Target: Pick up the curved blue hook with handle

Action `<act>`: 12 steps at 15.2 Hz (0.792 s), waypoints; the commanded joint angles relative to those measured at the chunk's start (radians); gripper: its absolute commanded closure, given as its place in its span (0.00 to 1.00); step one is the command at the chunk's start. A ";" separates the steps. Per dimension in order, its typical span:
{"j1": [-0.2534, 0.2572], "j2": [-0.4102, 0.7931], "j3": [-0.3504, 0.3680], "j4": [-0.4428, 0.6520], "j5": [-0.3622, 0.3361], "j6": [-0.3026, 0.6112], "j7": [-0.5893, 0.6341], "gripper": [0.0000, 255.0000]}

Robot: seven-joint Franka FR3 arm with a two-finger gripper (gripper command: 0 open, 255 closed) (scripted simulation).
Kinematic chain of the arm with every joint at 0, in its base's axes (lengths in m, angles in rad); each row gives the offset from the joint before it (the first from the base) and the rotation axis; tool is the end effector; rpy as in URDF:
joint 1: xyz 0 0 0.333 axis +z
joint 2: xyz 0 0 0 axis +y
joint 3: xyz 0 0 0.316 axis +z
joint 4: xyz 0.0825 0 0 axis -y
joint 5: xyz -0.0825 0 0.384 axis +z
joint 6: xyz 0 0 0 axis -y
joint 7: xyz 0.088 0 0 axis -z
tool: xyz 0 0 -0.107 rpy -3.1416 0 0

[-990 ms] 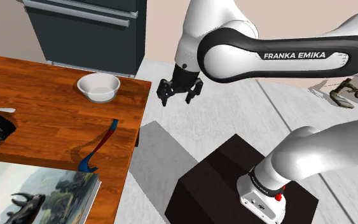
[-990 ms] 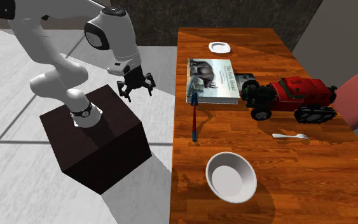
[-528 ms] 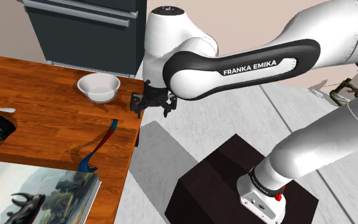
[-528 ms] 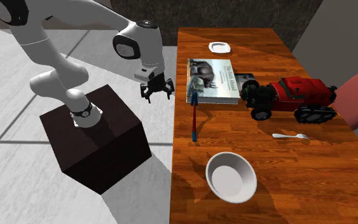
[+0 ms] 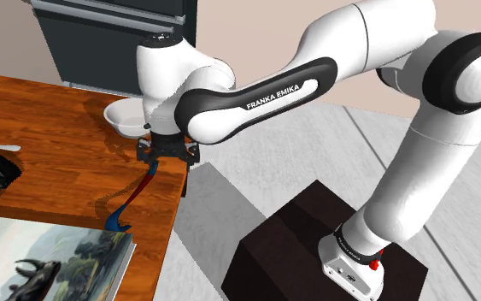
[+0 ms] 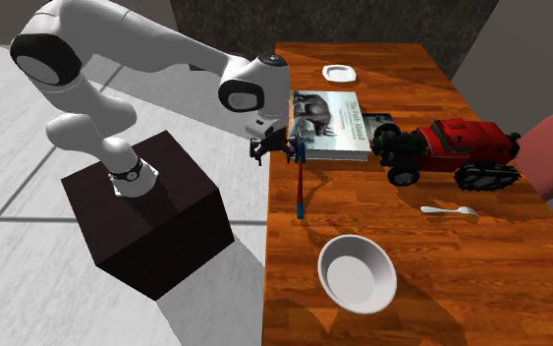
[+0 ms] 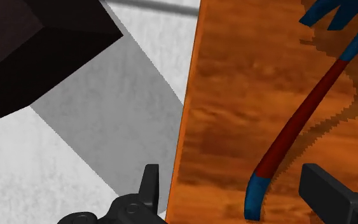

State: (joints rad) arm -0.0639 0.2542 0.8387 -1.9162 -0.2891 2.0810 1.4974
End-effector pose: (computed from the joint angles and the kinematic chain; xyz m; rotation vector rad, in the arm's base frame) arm 0.4533 0.3913 0.4022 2.9805 -0.9172 0.0942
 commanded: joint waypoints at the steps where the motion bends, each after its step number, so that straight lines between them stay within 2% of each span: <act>1: 0.059 0.106 -0.030 0.075 -0.075 -0.014 0.090 0.00; 4: 0.156 0.247 -0.085 0.211 -0.147 -0.048 0.183 0.00; 8: 0.278 0.424 -0.154 0.419 -0.202 -0.103 0.264 0.00; 12: 0.283 0.447 -0.167 0.402 -0.218 -0.066 0.274 0.00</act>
State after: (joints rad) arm 0.2140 0.6920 0.6755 -1.5146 -0.5020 2.0074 1.7661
